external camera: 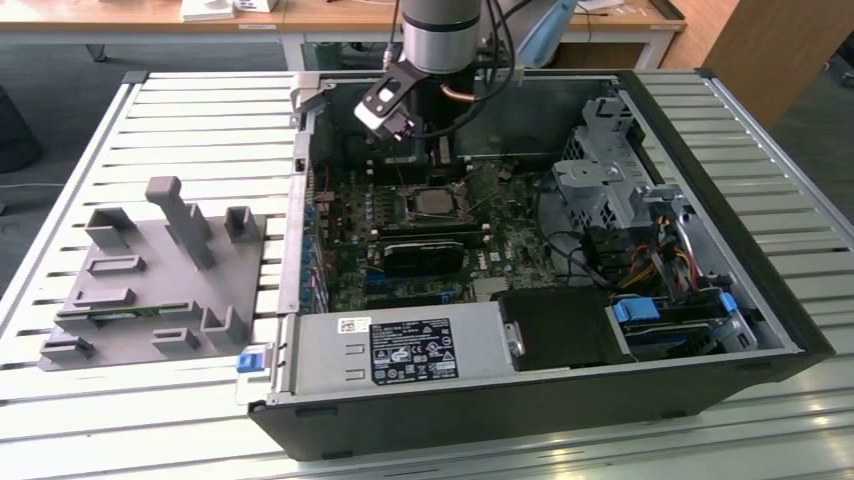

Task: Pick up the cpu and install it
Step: 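Close the cpu cover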

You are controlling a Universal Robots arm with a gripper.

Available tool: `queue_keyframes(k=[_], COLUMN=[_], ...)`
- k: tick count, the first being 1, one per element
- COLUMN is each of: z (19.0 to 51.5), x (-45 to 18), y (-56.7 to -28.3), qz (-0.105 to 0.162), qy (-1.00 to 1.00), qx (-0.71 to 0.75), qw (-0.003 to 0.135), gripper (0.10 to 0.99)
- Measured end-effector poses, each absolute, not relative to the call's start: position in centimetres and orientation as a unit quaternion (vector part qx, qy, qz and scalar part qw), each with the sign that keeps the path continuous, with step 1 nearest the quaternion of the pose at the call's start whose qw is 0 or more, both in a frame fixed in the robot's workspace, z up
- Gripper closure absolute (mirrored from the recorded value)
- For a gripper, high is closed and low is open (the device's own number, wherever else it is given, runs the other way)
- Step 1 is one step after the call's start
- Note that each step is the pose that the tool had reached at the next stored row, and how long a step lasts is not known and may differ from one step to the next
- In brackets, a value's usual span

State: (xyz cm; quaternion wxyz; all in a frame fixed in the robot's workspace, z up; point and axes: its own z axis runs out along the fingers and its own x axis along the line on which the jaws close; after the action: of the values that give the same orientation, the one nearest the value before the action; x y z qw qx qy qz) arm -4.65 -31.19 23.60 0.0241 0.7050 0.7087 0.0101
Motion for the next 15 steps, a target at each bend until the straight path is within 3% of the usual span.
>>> queue_keyframes(k=[15], z=[25.9], x=[-4.6], y=[-31.2], qz=[0.010], qy=[0.709], qx=[0.705], qw=[0.024], gripper=[0.980])
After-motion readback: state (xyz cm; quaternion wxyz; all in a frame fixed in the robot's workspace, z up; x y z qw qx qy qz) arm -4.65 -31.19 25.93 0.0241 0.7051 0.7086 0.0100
